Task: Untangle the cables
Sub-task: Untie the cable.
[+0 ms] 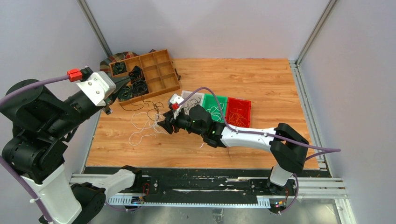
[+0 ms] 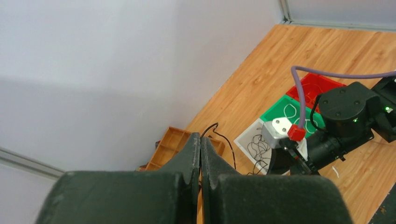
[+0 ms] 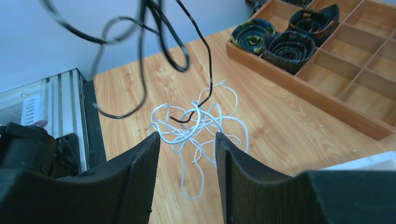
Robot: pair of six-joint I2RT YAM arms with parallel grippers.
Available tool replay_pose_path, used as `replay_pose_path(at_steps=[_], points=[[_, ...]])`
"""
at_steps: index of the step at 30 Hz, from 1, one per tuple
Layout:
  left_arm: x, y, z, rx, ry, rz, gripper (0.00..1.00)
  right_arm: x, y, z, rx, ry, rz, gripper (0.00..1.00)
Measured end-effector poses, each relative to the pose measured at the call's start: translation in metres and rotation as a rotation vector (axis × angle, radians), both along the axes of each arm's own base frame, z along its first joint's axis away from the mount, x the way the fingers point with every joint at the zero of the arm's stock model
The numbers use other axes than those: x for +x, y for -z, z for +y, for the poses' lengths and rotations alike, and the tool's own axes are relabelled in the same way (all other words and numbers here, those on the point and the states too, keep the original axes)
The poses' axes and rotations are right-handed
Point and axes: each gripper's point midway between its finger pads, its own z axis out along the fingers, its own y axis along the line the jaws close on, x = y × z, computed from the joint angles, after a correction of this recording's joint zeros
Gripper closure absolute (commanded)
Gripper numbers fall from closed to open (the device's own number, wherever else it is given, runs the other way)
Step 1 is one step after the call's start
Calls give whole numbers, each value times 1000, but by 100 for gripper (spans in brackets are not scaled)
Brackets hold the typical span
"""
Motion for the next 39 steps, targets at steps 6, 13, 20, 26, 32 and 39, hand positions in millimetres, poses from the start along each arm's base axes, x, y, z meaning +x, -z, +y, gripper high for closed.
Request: replay_pose_path(at_steps=[6,13,20,26,32,39], points=[[-4,-7,-2,-9,16,-15,100,-2,19,4,-34,-20,31,69],[-8,-22,1,-23,10,-59,100,-1,26,5,-40,-12,50,99],[-4,-37,7,-41,-33,-114,99,3,64,-13,-102,57,80,99],[0,-50,14,-61,-78,-165,100,-1,101,-31,-161,97,135,99],[2,-74,25,-97,-143,-249,99,0,121,-41,-172,138,173,99],[9,-119,48,-185,-276,-413,100,2,163,-57,-239,213,233,99]])
